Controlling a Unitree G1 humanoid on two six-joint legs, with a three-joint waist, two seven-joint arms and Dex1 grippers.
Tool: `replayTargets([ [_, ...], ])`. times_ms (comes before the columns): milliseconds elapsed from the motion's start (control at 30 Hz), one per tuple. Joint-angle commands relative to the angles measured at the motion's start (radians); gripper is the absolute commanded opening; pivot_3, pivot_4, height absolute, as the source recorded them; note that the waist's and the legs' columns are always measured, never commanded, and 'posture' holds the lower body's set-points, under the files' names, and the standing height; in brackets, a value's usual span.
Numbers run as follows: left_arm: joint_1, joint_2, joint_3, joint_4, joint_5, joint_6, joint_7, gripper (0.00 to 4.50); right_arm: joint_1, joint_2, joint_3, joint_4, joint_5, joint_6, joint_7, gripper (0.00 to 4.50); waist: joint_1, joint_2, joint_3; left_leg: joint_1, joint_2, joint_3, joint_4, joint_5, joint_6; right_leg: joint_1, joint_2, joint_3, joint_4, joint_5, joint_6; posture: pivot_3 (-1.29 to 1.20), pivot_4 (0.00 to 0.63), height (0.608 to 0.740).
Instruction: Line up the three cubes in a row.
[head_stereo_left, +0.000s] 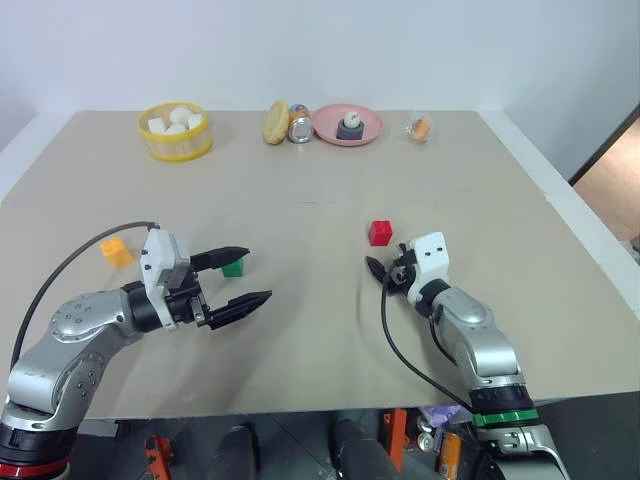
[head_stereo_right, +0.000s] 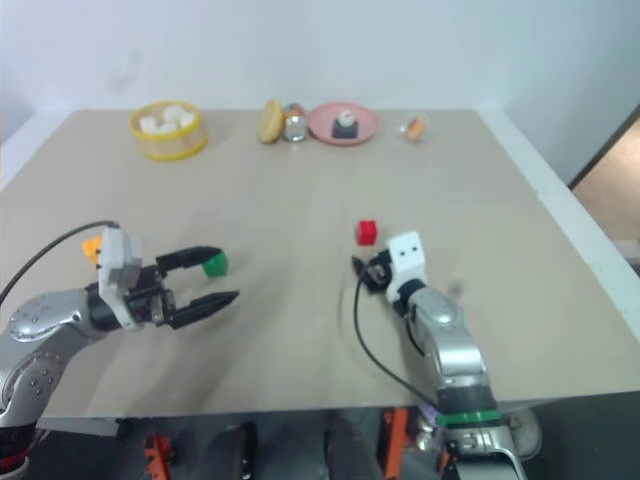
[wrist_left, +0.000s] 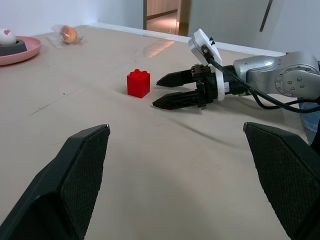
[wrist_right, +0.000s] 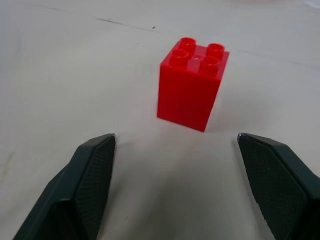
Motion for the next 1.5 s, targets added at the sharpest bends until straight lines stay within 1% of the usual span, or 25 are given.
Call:
replayTargets([
  [33,-0.008,-0.006,-0.002,-0.017,0.009,-0.020,0.001,4.43,-0.028,0.012,-0.022,0.030,-0.015,-0.036,-0.034,4.04,0.000,0.000,0.000,0.000,0.000,0.000,0.000,0.000,0.000,0.000,0.000,0.000,0.000,0.000,0.000,0.00,0.150,0.740],
  [200,-0.009,-0.017,-0.006,-0.026,0.010,-0.015,0.009,4.43,-0.054,0.042,-0.022,0.059,-0.014,-0.048,-0.060,4.04,0.000,0.000,0.000,0.000,0.000,0.000,0.001,0.000,0.000,0.001,0.000,0.000,0.000,0.001,0.000,0.00,0.150,0.740],
  [367,-0.012,-0.025,-0.008,-0.026,0.007,-0.015,0.013,4.43,-0.110,0.085,-0.018,0.134,-0.023,-0.077,-0.088,4.04,-0.005,0.000,0.000,0.001,0.001,0.000,0.001,0.001,0.002,0.001,0.001,0.000,0.000,0.003,-0.001,0.00,0.150,0.740],
  [567,-0.001,-0.026,-0.003,-0.030,0.010,-0.022,0.019,4.43,-0.163,0.091,-0.023,0.214,-0.029,-0.115,-0.090,4.04,-0.007,0.000,0.000,0.001,0.001,0.000,0.001,0.003,0.004,0.001,0.001,0.000,0.000,0.005,-0.001,0.00,0.150,0.740],
  [800,0.012,-0.029,0.000,-0.036,0.014,-0.028,0.036,4.43,-0.188,0.083,-0.017,0.261,-0.037,-0.150,-0.073,4.04,-0.008,0.000,0.000,0.001,0.001,0.000,0.001,0.003,0.004,0.001,0.001,0.000,0.000,0.005,-0.001,0.00,0.150,0.740],
  [900,0.020,-0.032,0.001,-0.039,0.019,-0.032,0.043,4.48,-0.191,0.079,-0.014,0.271,-0.041,-0.161,-0.061,3.23,-0.008,0.000,0.000,0.001,0.001,0.000,0.001,0.003,0.004,0.001,0.001,0.000,0.000,0.005,-0.001,0.00,0.150,0.740],
  [967,0.021,-0.033,0.003,-0.040,0.020,-0.033,0.048,4.48,-0.191,0.077,-0.014,0.276,-0.045,-0.168,-0.055,2.52,-0.008,0.000,0.000,0.001,0.001,0.000,0.001,0.003,0.004,0.001,0.001,0.000,0.000,0.005,-0.001,0.00,0.150,0.740],
  [1000,0.021,-0.034,0.005,-0.040,0.021,-0.034,0.050,4.48,-0.191,0.075,-0.016,0.279,-0.045,-0.171,-0.053,2.28,-0.008,0.000,0.000,0.001,0.001,0.000,0.001,0.003,0.004,0.001,0.001,0.000,0.000,0.005,-0.001,0.00,0.150,0.740],
  [1033,0.021,-0.032,0.008,-0.039,0.021,-0.035,0.051,4.48,-0.192,0.074,-0.017,0.282,-0.045,-0.173,-0.052,1.87,-0.008,0.000,0.000,0.001,0.001,0.000,0.001,0.003,0.004,0.001,0.001,0.000,0.000,0.005,-0.001,0.00,0.150,0.740],
  [1100,0.018,-0.029,0.014,-0.037,0.019,-0.036,0.054,4.48,-0.194,0.072,-0.019,0.286,-0.046,-0.176,-0.050,1.21,-0.008,0.000,0.000,0.001,0.001,0.000,0.001,0.003,0.004,0.001,0.001,0.000,0.000,0.005,-0.001,0.00,0.150,0.740],
  [1233,0.001,-0.013,0.040,-0.027,0.000,-0.024,0.054,4.48,-0.201,0.069,-0.023,0.299,-0.046,-0.182,-0.048,1.20,-0.008,0.000,0.000,0.001,0.001,0.000,0.001,0.003,0.004,0.001,0.001,0.000,0.000,0.005,-0.001,0.00,0.150,0.740],
  [1367,-0.005,0.006,0.078,-0.024,-0.057,0.014,0.043,4.48,-0.206,0.065,-0.024,0.304,-0.035,-0.198,-0.022,1.20,-0.008,0.000,0.000,0.001,0.001,0.000,0.001,0.003,0.004,0.001,0.001,0.000,0.000,0.005,-0.001,0.00,0.150,0.740],
  [1400,-0.006,0.012,0.087,-0.021,-0.073,0.028,0.040,4.48,-0.208,0.060,-0.023,0.303,-0.029,-0.209,-0.001,1.20,-0.008,0.000,0.000,0.001,0.001,0.000,0.001,0.003,0.004,0.001,0.001,0.000,0.000,0.005,-0.001,0.00,0.150,0.740],
  [1467,-0.001,0.030,0.103,-0.012,-0.102,0.056,0.022,4.48,-0.202,0.040,-0.023,0.283,0.021,-0.213,0.109,1.20,-0.008,0.000,0.000,0.001,0.001,0.000,0.001,0.003,0.004,0.001,0.001,0.000,0.000,0.005,0.000,0.00,0.150,0.740],
  [1500,0.008,0.050,0.110,-0.002,-0.101,0.059,-0.003,4.48,-0.188,0.014,-0.005,0.255,0.040,-0.232,0.200,1.20,-0.008,0.000,0.000,0.000,0.001,0.000,0.000,0.003,0.004,0.000,0.001,0.000,0.000,0.005,0.000,0.00,0.150,0.740],
])
